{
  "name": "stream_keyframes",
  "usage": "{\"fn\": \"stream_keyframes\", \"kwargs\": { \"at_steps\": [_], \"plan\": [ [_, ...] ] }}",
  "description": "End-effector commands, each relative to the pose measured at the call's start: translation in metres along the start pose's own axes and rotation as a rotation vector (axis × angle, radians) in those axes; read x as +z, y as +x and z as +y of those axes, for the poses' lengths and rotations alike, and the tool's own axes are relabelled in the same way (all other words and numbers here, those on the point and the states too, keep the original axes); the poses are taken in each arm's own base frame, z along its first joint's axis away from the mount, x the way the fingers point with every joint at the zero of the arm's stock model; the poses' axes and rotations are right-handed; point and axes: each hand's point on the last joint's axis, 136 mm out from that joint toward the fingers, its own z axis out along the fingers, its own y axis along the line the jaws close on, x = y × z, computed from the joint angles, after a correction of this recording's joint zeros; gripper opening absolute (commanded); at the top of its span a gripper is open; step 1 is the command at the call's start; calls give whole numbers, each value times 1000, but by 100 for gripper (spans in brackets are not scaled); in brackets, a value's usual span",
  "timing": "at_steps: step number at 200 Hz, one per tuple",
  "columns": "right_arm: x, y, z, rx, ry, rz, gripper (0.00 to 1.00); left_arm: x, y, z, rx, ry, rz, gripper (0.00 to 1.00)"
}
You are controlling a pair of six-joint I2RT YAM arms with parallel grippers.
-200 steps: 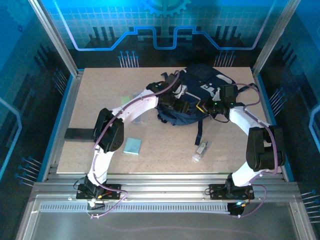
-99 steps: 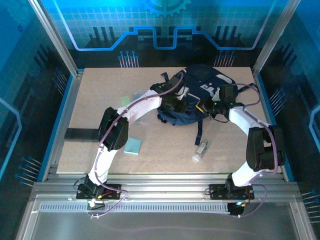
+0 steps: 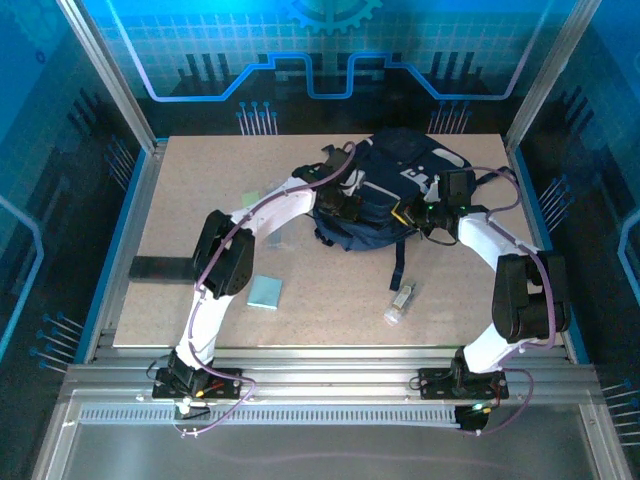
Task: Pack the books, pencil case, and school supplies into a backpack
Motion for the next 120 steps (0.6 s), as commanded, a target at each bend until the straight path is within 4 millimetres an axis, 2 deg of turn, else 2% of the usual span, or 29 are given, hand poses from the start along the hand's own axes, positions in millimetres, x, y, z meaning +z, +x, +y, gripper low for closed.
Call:
{"fn": "stream_keyframes", "kwargs": {
  "at_steps": [1,28,38,75,93,108,120],
  "plan": [
    [-8,-4,26,-89,-84,-7,0,-11,-2,36,-37,-70,-18,0],
    [-13,-7,18,-75,-76,-16,0,-18,-2,76,-100,-98,-26,0],
    [-16,-9,17,-75,-73,-19,0,-21,-1,85,-118,-96,-25,0],
    [-18,-11,17,-84,-65,-23,0,-23,-2,86,-120,-81,-35,0],
    [-20,-13,15,-101,-50,-22,0,-24,-6,95,-117,-125,-53,0],
    [-24,-19,10,-118,-30,-24,0,-27,-9,102,-129,-134,-61,0],
    [-25,-25,6,-134,-18,-23,0,-31,-9,99,-136,-116,-65,0]
  ]
}}
